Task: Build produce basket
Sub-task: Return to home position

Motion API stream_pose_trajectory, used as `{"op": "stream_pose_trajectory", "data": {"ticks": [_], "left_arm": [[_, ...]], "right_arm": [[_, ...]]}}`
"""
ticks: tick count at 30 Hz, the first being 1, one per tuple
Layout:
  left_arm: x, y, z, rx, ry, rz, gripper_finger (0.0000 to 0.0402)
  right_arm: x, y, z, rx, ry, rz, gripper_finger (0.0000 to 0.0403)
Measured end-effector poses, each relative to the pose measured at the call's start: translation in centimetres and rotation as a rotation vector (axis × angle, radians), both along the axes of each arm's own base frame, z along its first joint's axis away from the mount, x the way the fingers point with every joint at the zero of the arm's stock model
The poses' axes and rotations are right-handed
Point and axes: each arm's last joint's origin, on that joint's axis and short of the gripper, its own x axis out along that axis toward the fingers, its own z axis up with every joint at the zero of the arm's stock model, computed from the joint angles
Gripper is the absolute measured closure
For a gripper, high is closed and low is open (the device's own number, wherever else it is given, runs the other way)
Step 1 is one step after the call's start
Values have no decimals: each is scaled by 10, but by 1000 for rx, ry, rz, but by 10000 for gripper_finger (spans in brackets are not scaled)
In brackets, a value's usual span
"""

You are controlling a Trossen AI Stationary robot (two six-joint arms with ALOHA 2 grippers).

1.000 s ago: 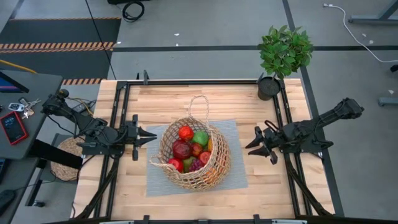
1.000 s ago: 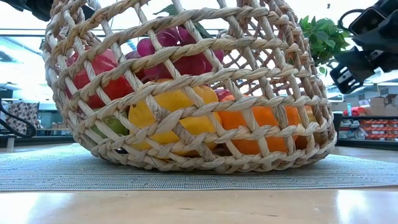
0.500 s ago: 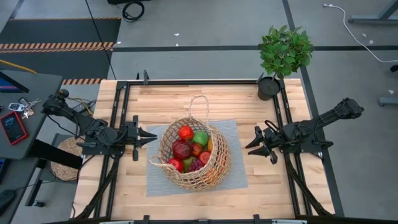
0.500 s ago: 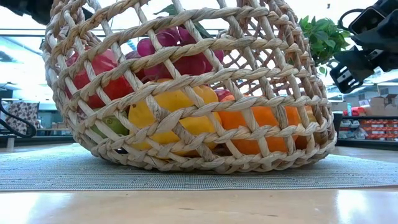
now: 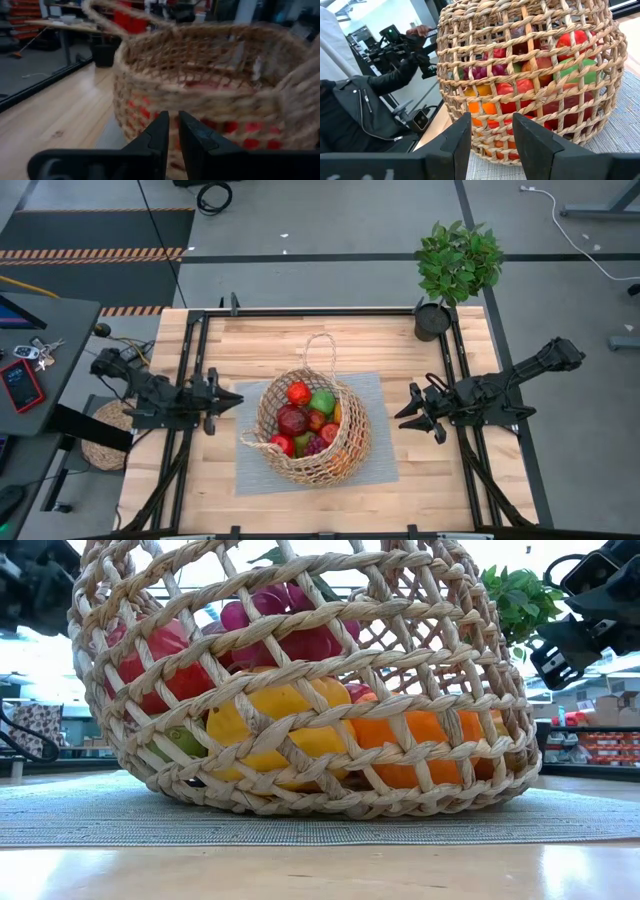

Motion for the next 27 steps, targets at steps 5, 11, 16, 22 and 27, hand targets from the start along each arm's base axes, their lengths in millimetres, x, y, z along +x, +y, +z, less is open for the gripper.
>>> {"op": "stream_pose_trajectory", "data": {"ticks": [5,11,16,22,27], "left_arm": [[3,4,-3,-12,-22,57,353],[8,14,-4,-49,-108,178,353],[10,19,-5,-68,-155,239,353],[10,19,-4,-70,-158,239,353],[10,19,-4,-71,-160,239,353]], "right_arm": [[0,0,0,1,-1,0,253],[0,0,1,3,-10,0,253],[0,0,1,5,-14,0,254],[0,0,2,5,-15,0,253],[0,0,2,5,-15,0,253]]}}
